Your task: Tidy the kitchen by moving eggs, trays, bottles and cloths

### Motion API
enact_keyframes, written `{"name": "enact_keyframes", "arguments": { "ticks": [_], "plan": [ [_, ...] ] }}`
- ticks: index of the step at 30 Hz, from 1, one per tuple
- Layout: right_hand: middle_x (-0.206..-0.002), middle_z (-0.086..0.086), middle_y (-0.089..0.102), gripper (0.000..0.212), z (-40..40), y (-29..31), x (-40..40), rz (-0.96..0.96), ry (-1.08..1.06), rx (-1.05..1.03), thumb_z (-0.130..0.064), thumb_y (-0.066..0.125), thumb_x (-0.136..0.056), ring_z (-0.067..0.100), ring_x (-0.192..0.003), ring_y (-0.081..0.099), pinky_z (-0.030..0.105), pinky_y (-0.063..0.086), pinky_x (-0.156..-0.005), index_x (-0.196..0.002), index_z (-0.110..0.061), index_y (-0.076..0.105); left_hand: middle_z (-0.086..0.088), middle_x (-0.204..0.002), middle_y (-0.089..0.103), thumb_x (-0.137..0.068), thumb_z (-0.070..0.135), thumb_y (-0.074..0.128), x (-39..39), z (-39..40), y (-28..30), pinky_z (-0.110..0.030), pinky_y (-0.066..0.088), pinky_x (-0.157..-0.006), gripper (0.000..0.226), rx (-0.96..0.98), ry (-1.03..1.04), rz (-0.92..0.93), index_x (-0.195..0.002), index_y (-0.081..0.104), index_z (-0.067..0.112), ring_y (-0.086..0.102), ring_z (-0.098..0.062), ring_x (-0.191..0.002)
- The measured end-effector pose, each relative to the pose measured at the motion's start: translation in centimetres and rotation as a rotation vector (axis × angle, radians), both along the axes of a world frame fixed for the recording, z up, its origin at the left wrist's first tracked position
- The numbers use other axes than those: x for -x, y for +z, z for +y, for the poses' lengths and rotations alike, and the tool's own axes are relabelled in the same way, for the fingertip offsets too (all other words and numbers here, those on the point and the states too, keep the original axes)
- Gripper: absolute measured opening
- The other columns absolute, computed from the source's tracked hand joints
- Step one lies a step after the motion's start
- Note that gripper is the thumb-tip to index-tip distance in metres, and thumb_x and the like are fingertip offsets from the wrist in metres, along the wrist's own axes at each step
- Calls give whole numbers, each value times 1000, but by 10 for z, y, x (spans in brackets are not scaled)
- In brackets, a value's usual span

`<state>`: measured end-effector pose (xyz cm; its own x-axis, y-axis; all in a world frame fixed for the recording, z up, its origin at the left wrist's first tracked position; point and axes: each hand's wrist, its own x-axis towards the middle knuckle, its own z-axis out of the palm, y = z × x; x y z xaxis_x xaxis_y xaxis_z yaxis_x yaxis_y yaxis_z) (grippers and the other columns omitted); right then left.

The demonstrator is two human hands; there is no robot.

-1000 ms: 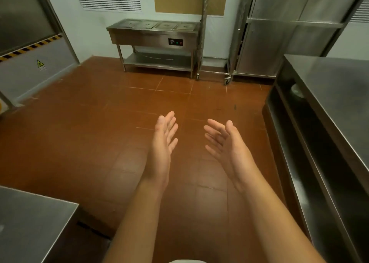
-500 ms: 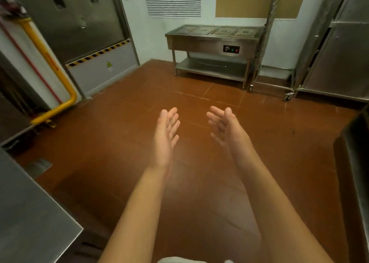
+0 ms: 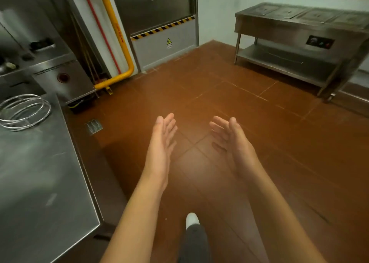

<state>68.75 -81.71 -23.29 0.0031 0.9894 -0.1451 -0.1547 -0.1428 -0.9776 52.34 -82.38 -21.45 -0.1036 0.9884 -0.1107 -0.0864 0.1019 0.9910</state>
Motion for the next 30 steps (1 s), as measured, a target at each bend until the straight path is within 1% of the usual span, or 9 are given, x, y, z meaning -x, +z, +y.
{"name": "enact_keyframes", "arguments": {
  "ticks": [4, 7, 10, 15, 19, 22, 24, 26, 30],
  "plan": [
    [-140, -13, 56, 62, 67, -8, 8, -58, 12, 25, -65, 29, -94, 6, -129, 51, 33, 39, -111, -141, -31, 51, 9, -155, 44, -102, 61, 18, 9, 74, -13, -45, 26, -122, 61, 29, -1, -53, -151, 42, 32, 41, -8, -141],
    [-139, -16, 55, 68, 119, 1, 10, -108, -9, 11, -71, 30, -87, 4, -128, 51, 29, 40, -107, -141, -34, 51, 9, -155, 43, -101, 63, 19, 5, 136, -10, -45, 27, -121, 62, 33, -41, -70, -151, 41, 33, 41, -8, -141],
    [-139, -15, 55, 70, 165, 14, 13, -105, -38, -18, -72, 31, -85, 3, -126, 51, 26, 39, -104, -141, -35, 51, 10, -156, 42, -100, 64, 19, 2, 189, 0, -42, 27, -121, 63, -9, -87, -56, -151, 40, 33, 41, -7, -141],
    [-138, -16, 56, 72, 227, 23, 24, -93, -53, -19, -73, 32, -83, 1, -124, 52, 28, 40, -106, -140, -34, 52, 11, -157, 41, -100, 64, 18, 11, 253, 11, -39, 28, -120, 64, -43, -107, -36, -151, 40, 33, 41, -6, -140],
    [-140, -13, 56, 76, 276, 23, 34, -76, -18, -12, -72, 33, -81, 5, -128, 50, 31, 39, -109, -141, -30, 51, 11, -156, 43, -100, 64, 19, 24, 293, 8, -42, 28, -120, 64, -33, -62, -42, -151, 40, 32, 42, -6, -140],
    [-136, -18, 57, 74, 317, 16, 46, -88, 44, -22, -72, 32, -84, 1, -127, 51, 27, 40, -106, -142, -31, 50, 10, -156, 42, -101, 63, 19, 35, 325, 2, -43, 28, -121, 63, -21, 0, -30, -151, 40, 32, 42, -7, -140],
    [-132, -20, 58, 70, 347, 10, 55, -71, 90, -21, -71, 32, -86, 0, -126, 51, 25, 40, -104, -141, -31, 51, 9, -156, 42, -102, 62, 19, 44, 349, 0, -43, 28, -121, 62, -13, 49, -27, -152, 40, 31, 42, -7, -140],
    [-134, -20, 57, 63, 381, 7, 65, -59, 151, -25, -67, 30, -93, -1, -127, 50, 23, 40, -103, -142, -32, 50, 9, -156, 42, -102, 61, 19, 53, 374, 0, -42, 28, -120, 62, -13, 100, -13, -152, 40, 31, 42, -8, -140],
    [-144, -10, 53, 55, 457, 15, 84, 8, 278, -12, -56, 28, -101, 7, -134, 46, 32, 34, -113, -144, -27, 48, 9, -156, 42, -103, 60, 19, 71, 426, 8, -42, 28, -121, 60, -33, 218, 14, -151, 40, 31, 42, -7, -140]
  ]
}}
